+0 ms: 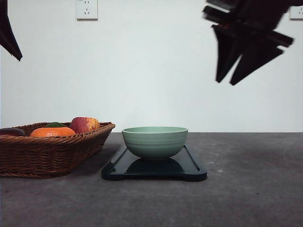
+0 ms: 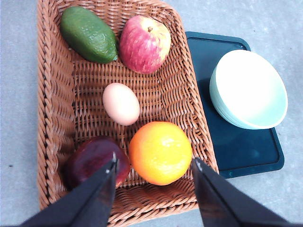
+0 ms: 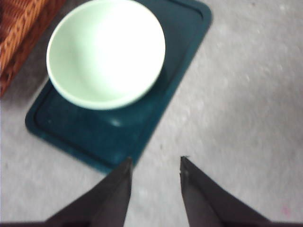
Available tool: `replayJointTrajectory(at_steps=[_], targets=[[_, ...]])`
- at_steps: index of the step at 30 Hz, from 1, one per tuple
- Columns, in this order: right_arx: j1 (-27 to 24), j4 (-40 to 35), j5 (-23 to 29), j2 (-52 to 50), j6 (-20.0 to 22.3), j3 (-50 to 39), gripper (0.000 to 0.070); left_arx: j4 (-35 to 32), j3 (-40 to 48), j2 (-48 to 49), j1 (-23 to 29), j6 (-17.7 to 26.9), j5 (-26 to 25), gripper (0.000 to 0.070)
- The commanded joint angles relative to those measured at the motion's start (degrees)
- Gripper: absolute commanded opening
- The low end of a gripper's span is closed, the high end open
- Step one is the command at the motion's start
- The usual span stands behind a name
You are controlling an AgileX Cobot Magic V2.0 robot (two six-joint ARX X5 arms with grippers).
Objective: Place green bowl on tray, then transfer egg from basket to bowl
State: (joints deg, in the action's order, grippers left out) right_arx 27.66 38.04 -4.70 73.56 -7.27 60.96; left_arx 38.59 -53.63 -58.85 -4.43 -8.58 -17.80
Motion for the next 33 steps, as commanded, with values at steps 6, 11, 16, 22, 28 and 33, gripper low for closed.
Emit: replayJointTrajectory(at_steps=[6, 11, 16, 22, 28, 33], targets=[[0.31, -0.49, 0.27, -6.91, 0.42, -7.28, 0.0198, 1.16, -1.57, -2.08, -2.49, 1.77, -0.26, 0.0312], [0.31, 0.57, 0.28, -8.16, -0.02, -8.91, 0.0198, 5.35, -6.27, -7.4, -5.45, 3.55, 1.56, 0.0312], [0.31, -0.54, 0.25, -8.16, -0.02, -8.91, 0.0198, 10.31, -14.34, -15.87, -7.67, 4.93, 7.53, 0.0315], [0.31, -0.77, 0.25, -8.15, -0.04, -8.91, 0.0198, 13.23, -22.85, -26.65, -7.98, 3.62, 7.92, 0.0333], [0.31, -0.8, 0.27, -8.16, -0.03, -8.91, 0.0198, 12.78, -26.6, -34.81, -7.98, 1.78, 10.16, 0.0399], [0.31, -1.64, 0.25, -8.14, -0.02, -8.91, 0.0198, 12.28, -26.91, -39.52, -7.98, 1.6, 13.37, 0.0399]])
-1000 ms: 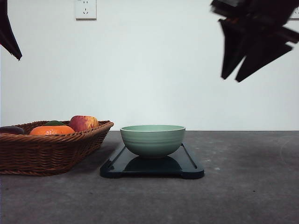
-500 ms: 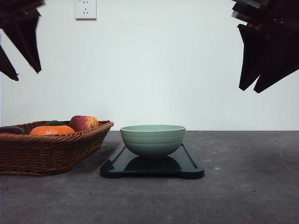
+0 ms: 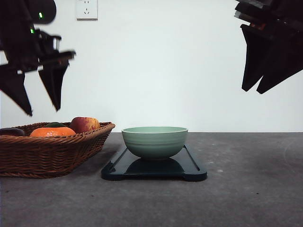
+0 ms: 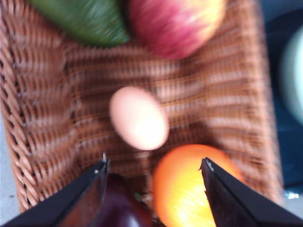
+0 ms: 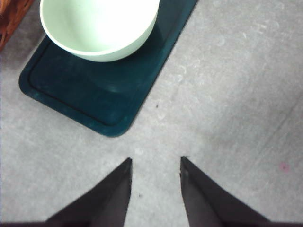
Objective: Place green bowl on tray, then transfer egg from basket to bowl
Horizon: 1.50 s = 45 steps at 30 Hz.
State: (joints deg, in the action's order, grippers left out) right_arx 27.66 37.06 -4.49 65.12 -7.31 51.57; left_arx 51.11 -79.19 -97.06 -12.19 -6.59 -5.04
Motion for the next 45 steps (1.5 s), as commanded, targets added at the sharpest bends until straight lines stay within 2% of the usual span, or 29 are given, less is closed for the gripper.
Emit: replayJointTrajectory(at_steps=[1, 14, 27, 45], targets=[[0.31, -0.91, 0.03, 0.31, 0.02, 0.48, 0.0198, -0.43, -1.35, -2.07, -0.22, -0.39, 0.95, 0.0399], [0.33, -1.41, -0.02, 0.31, 0.02, 0.48, 0.0198, -7.07, -1.35, -6.75, -0.22, -1.05, 1.51, 0.0399], [0.35, -1.49, -0.02, 0.31, 0.02, 0.48, 0.0198, -9.07, -1.35, -10.71, -0.38, -1.6, 1.88, 0.0399], [0.35, -1.47, -0.02, 0.31, -0.22, 0.48, 0.0198, -9.41, -1.35, -10.89, -0.7, -1.68, 1.9, 0.039]])
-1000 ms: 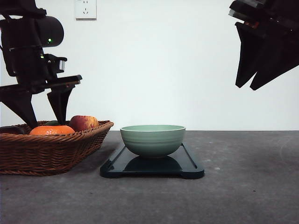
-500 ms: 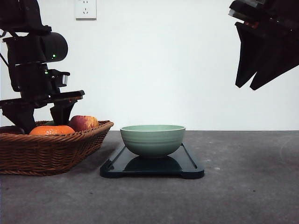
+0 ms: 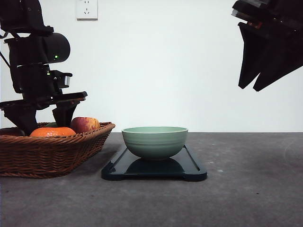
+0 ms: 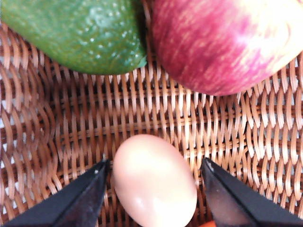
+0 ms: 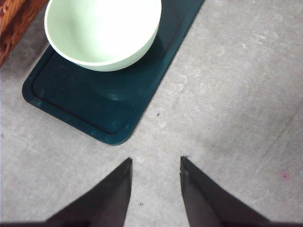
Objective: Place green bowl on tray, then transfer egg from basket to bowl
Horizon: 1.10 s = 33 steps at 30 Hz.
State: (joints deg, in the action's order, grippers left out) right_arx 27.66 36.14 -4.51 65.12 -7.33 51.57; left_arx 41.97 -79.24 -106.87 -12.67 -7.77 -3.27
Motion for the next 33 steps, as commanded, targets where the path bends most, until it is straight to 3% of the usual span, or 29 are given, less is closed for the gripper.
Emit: replayJointTrajectory(at_steps=[1, 21, 26, 33], targets=[[0.35, -0.55, -0.01, 0.31, -0.2, 0.48, 0.0198, -0.33, -1.29, -1.08, -0.22, -0.5, 0.12, 0.039], [0.33, -1.07, 0.03, 0.28, -0.17, 0.48, 0.0198, 0.4, -1.29, -2.47, -0.22, -0.86, 0.13, 0.038], [0.35, -1.05, 0.02, 0.3, -0.2, 0.48, 0.0198, 0.26, -1.29, -2.67, -0.2, -0.85, 0.13, 0.0296], [0.35, -1.03, 0.04, 0.3, -0.2, 0.48, 0.0198, 0.31, -1.29, -2.67, -0.2, -0.85, 0.13, 0.0296]])
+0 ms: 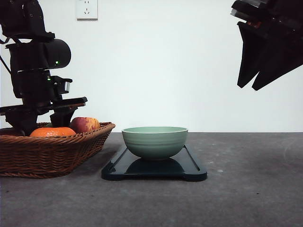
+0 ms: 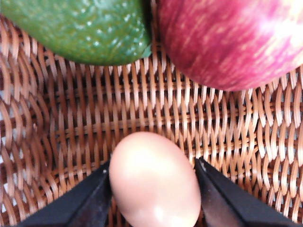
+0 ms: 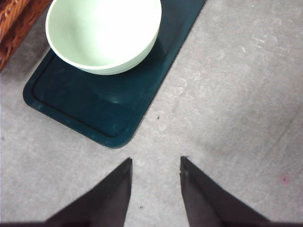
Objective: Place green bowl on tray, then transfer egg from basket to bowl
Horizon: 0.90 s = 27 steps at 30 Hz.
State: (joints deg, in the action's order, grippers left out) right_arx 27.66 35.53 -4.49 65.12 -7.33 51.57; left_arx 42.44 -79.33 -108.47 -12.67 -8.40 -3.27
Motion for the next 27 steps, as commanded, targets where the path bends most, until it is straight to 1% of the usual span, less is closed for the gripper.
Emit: replayJointTrajectory(at_steps=[1, 3, 5, 7, 17, 27], targets=[[0.35, -0.42, 0.02, 0.31, -0.2, 0.48, 0.0198, -0.13, -1.2, -1.07, -0.2, -0.22, 0.13, 0.0295], [0.33, -0.42, 0.02, 0.31, -0.2, 0.48, 0.0198, -0.11, -1.2, -1.05, -0.2, -0.22, 0.13, 0.0282], [0.33, -0.42, 0.02, 0.31, -0.2, 0.48, 0.0198, -0.05, -1.2, -1.05, -0.2, -0.24, 0.13, 0.0235], [0.33, -0.42, 0.02, 0.29, -0.2, 0.48, 0.0198, -0.02, -1.2, -0.97, -0.22, -0.24, 0.13, 0.0217], [0.35, -0.37, 0.0, 0.31, -0.2, 0.48, 0.0198, 0.78, -1.43, 1.53, -0.2, -0.22, 0.13, 0.0216], [0.35, -0.4, 0.0, 0.31, -0.17, 0.48, 0.0198, 1.2, -1.87, 9.72, -0.22, -0.17, -0.01, 0.0216]])
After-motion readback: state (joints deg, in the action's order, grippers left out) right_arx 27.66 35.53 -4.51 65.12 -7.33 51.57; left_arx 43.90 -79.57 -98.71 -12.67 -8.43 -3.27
